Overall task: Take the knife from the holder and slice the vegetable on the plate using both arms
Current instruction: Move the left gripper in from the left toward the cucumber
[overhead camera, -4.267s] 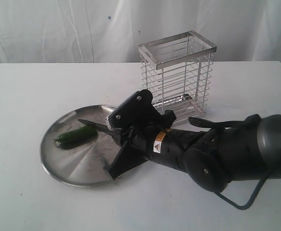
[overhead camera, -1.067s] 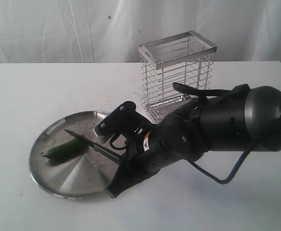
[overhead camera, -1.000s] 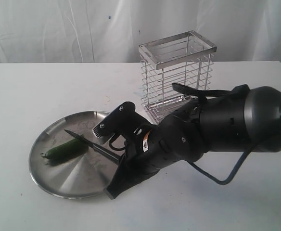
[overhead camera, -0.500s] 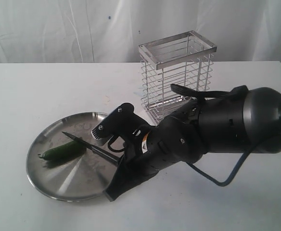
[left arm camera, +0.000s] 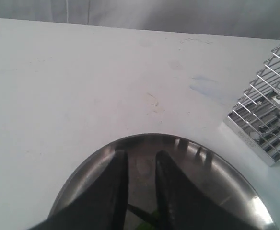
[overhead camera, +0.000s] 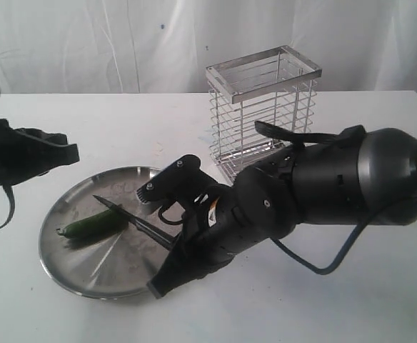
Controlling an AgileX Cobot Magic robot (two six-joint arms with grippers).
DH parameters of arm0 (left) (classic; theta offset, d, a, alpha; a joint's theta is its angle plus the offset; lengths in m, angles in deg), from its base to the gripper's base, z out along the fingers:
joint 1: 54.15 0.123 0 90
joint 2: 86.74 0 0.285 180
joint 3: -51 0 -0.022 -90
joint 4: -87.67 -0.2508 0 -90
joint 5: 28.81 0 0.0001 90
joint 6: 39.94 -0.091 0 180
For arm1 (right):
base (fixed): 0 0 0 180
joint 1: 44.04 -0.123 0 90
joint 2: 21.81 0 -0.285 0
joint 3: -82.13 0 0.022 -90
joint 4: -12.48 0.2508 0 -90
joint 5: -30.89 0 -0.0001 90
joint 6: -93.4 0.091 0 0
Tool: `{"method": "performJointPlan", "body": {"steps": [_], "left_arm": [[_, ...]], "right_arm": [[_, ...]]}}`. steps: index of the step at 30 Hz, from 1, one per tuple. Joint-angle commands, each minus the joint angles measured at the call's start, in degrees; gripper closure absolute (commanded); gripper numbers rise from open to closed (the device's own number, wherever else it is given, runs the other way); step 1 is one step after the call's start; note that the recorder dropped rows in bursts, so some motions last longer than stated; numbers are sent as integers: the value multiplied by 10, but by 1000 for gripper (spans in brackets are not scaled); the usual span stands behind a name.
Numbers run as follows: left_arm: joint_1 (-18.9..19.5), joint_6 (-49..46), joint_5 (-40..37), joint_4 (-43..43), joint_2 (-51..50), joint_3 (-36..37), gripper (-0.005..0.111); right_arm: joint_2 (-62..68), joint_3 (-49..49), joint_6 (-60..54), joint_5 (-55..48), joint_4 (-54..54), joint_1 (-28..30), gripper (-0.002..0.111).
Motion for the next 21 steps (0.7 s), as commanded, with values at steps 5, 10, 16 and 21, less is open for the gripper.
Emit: {"method": "performJointPlan", "body": {"steps": [5,10,16,21], "left_arm": [[-3,12,13,-18,-32,-37,78],[-3,12,12,-18,-32,-37,78],[-3,9,12,-18,-32,-37,78],[-3,8,13,-18,-32,-37,78]], "right_arm": [[0,-54,33,-26,53,-7,108],[1,-62,81,-10,44,-7,108],[4,-62,220,-22,-56,-24,108],[4,-62,369,-29,-178,-68,108]]}}
